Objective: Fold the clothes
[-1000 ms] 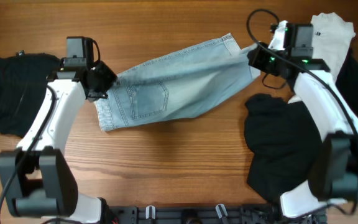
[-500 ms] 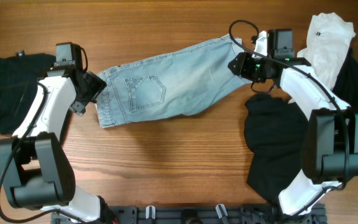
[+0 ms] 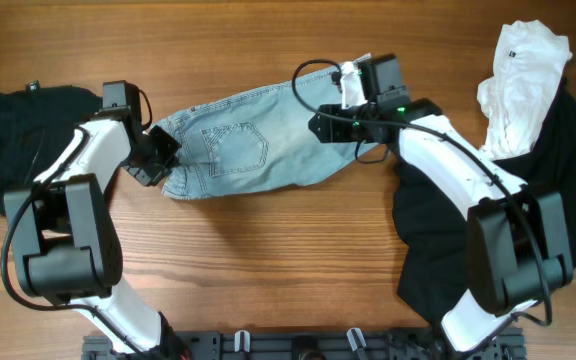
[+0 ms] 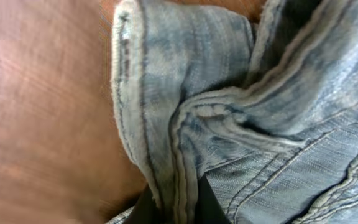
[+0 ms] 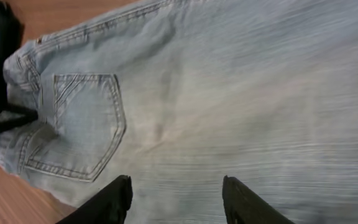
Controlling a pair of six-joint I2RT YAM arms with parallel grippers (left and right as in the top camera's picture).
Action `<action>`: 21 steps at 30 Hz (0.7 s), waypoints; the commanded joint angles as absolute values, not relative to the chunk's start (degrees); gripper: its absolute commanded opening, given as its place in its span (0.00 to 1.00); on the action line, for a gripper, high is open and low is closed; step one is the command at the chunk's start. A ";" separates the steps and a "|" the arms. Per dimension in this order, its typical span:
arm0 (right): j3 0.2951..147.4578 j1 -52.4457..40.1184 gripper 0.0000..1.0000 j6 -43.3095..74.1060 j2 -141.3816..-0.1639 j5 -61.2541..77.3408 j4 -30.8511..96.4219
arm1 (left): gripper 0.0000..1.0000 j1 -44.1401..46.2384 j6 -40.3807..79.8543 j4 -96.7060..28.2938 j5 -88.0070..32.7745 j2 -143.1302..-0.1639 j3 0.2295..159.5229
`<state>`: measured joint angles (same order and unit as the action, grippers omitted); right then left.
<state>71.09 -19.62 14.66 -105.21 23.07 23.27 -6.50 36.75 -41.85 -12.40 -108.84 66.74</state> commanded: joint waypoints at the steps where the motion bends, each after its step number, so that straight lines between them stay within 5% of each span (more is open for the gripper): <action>1: 71.99 -22.37 0.41 13.72 -108.40 22.39 23.92 | 0.04 -6.57 32.29 -47.97 -13.47 -105.45 69.01; 4: 71.99 -26.76 0.24 13.76 -113.36 25.98 23.44 | 0.04 -6.57 31.42 -54.76 -13.45 -99.90 73.91; 12: 72.07 -42.39 0.24 18.15 -124.77 32.10 10.04 | 0.04 -6.37 29.82 -65.58 -21.65 -84.23 82.89; 16: 77.03 -41.56 0.33 14.96 -122.89 29.43 18.02 | 0.04 -5.34 29.10 -66.02 -20.97 -83.46 82.85; 21: 82.17 -29.85 0.45 11.97 -110.50 16.12 31.42 | 0.04 -5.30 28.69 -66.26 -18.98 -83.46 82.83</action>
